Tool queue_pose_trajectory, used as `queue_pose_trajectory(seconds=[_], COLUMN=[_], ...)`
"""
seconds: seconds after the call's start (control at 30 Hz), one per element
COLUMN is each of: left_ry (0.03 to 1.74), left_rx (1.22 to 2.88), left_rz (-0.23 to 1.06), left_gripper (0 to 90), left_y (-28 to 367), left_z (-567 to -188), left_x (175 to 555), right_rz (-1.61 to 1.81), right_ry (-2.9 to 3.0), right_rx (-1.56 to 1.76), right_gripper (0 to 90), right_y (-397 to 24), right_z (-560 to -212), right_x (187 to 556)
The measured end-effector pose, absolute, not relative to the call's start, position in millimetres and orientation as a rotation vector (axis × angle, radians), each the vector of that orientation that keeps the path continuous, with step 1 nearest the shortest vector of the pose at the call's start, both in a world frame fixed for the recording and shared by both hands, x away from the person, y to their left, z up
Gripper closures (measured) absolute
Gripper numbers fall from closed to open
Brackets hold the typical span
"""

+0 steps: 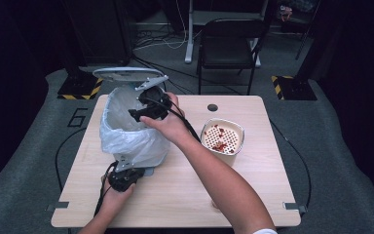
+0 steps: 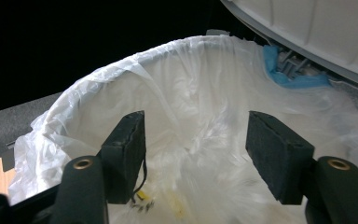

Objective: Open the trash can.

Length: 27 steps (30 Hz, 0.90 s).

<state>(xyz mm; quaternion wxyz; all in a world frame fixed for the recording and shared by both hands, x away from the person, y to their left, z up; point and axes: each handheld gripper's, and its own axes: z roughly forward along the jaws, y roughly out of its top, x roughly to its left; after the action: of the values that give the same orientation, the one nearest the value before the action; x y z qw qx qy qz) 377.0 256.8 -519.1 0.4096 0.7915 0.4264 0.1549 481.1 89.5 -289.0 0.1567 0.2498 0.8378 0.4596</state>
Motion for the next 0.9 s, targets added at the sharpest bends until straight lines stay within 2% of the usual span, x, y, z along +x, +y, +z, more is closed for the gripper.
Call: queue_pose_trajectory(seconds=[0.63,0.8,0.83,0.9], left_ry=[1.083,1.083,1.102,1.084], left_rx=[1.992,1.995,1.955,1.992], left_rz=[0.382,0.380,0.371,0.383], left_gripper=[90.0,90.0,90.0,90.0], left_y=[256.9,257.3,254.7,256.9], left_z=[-518.9,-518.8,-519.7,-518.9], left_x=[377.1,377.2,376.6,377.0], right_rz=[1.350,1.370,1.370,1.369], right_ry=[2.377,2.351,2.345,2.337], right_rx=[0.672,0.691,0.698,0.708], right_gripper=[38.9,37.8,37.3,36.2], right_y=[52.8,36.4,33.2,25.4], right_z=[-283.0,-279.8,-279.4,-279.3], right_x=[453.1,443.5,441.9,437.7])
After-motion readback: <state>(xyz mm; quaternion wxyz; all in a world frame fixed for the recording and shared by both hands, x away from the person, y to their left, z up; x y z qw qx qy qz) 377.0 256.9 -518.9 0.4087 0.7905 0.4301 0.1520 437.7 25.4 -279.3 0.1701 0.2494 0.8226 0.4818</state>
